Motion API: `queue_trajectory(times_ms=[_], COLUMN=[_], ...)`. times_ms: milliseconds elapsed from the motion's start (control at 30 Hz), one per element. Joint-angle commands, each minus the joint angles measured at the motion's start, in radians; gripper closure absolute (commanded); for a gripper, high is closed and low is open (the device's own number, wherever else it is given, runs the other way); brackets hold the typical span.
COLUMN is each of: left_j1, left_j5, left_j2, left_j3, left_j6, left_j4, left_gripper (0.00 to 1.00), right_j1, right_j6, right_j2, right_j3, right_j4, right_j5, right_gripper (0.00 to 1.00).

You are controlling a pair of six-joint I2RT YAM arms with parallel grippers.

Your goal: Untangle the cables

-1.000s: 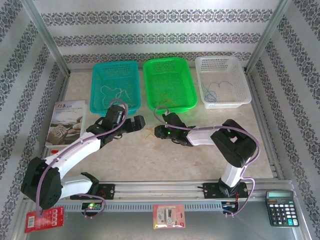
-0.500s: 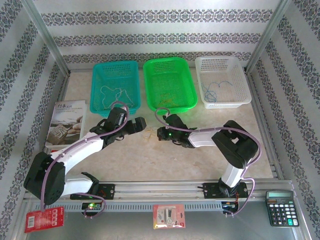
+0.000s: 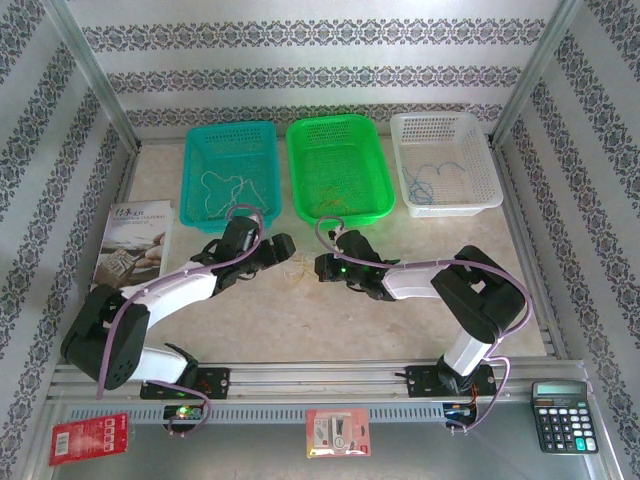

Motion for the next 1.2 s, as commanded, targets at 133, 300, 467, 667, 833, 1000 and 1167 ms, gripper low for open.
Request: queue_trajectory(times_ms=[133, 300, 467, 667, 833, 1000, 1167], left_j1=[0.009, 0.008, 0.005, -0.005, -0.013, -0.041, -0.057], left_j5=[0.017, 0.011, -0.040, -0.125, -0.164, -0.188, -0.206], left_j2=[0.094, 0.120, 0.080, 0.064, 0.112, 0.151, 0.193], left_j3=[-0.017, -0.023, -0.042, -0.004, 0.063, 0.109, 0.155], left_j6=[-0.079, -0.071, -0.025, 0.070, 0.137, 0.176, 0.197], left_j4=[0.175, 0.186, 0.101, -0.093, -0.208, -0.232, -0.256], left_gripper=[0.28, 0.35, 0.38, 0.46, 0.50, 0.50, 0.50], right_j1=[0.011, 0.013, 0.012, 0.012, 0.012, 0.011, 0.011], right_j6=[0.023, 0.024, 0.026, 0.024, 0.024, 0.027, 0.030], right_j2=[-0.025, -0.025, -0.025, -0.024, -0.022, -0.019, -0.019], right_j3=[-0.024, -0.027, -0.029, -0.031, -0.035, -0.036, -0.037], right_j4=[0.045, 0.045, 0.048, 0.049, 0.048, 0.048, 0.049], right_j5=[-0.012, -0.010, -0.007, -0.005, -0.003, 0.000, 0.003], right_gripper=[1.00, 1.00, 1.00, 1.00, 1.00, 1.00, 1.00])
